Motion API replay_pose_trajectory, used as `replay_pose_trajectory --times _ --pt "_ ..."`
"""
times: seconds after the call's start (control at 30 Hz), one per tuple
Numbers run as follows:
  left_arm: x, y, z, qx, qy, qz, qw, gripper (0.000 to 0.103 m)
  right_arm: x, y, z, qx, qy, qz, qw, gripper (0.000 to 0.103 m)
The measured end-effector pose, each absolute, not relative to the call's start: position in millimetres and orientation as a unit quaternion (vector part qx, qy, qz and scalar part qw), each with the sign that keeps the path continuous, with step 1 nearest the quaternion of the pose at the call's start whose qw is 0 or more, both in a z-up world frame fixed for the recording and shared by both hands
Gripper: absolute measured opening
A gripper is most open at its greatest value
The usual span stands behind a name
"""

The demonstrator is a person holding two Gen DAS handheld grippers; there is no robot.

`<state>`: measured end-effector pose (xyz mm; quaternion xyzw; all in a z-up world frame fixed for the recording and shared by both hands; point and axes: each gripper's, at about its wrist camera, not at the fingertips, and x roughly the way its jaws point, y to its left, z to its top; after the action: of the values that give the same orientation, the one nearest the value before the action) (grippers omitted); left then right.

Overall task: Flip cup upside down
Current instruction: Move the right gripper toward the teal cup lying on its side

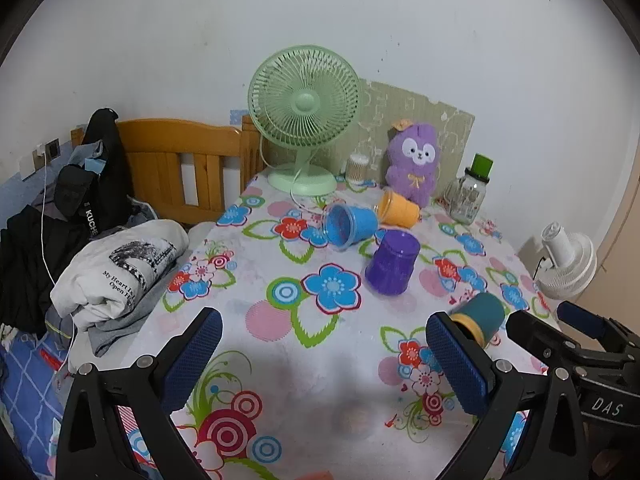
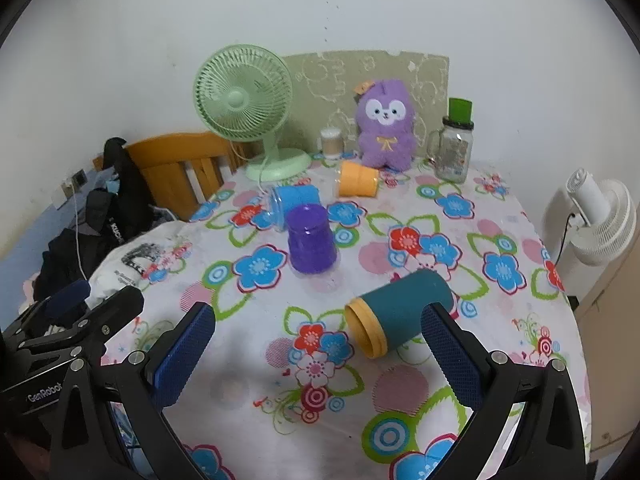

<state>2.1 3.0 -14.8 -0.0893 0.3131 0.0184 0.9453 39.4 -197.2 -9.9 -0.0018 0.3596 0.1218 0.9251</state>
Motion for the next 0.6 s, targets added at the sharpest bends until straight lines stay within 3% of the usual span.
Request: replay_pose_trajectory --times 0.6 --pt "60.5 -26.3 -59.1 -0.054 0.377 -0.011 0.924 0.103 84.4 -238.7 -55.9 0.034 0.418 0.043 0.907 0.103"
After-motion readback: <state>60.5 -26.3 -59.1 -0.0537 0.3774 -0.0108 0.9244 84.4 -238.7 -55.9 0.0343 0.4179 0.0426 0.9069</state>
